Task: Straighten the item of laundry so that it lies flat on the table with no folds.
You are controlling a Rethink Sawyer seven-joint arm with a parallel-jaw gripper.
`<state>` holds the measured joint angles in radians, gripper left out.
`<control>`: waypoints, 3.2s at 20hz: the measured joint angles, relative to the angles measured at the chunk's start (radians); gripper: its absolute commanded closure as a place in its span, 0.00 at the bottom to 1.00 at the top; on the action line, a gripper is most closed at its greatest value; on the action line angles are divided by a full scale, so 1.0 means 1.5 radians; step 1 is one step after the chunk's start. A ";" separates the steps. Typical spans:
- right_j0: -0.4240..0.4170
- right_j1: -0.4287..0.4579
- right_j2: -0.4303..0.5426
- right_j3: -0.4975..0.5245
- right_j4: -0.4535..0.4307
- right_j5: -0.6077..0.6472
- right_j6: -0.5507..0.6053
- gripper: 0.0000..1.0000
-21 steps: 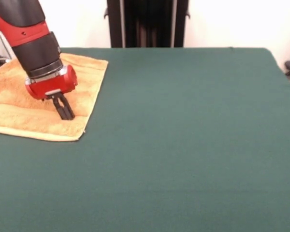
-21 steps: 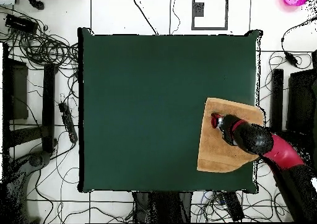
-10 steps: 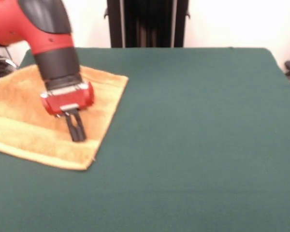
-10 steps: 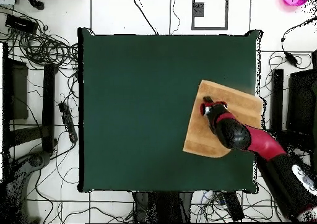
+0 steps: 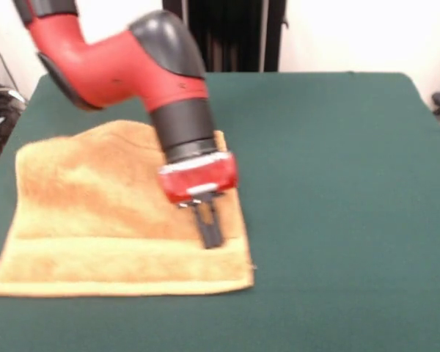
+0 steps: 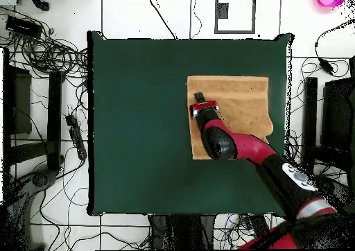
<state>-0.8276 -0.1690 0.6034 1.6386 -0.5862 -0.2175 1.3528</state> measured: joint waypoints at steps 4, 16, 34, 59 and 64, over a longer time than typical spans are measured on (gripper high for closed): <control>0.068 0.003 -0.025 -0.018 0.018 -0.045 0.000 1.00; 0.126 0.001 -0.063 -0.039 0.060 -0.093 0.000 1.00; 0.222 -0.028 -0.154 -0.091 0.059 -0.094 0.000 1.00; 0.289 -0.038 -0.234 -0.150 0.059 -0.083 0.000 1.00; 0.287 -0.077 -0.245 -0.119 0.065 -0.034 0.000 1.00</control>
<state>-0.3969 -0.2839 0.2362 1.4599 -0.4893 -0.2680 1.3528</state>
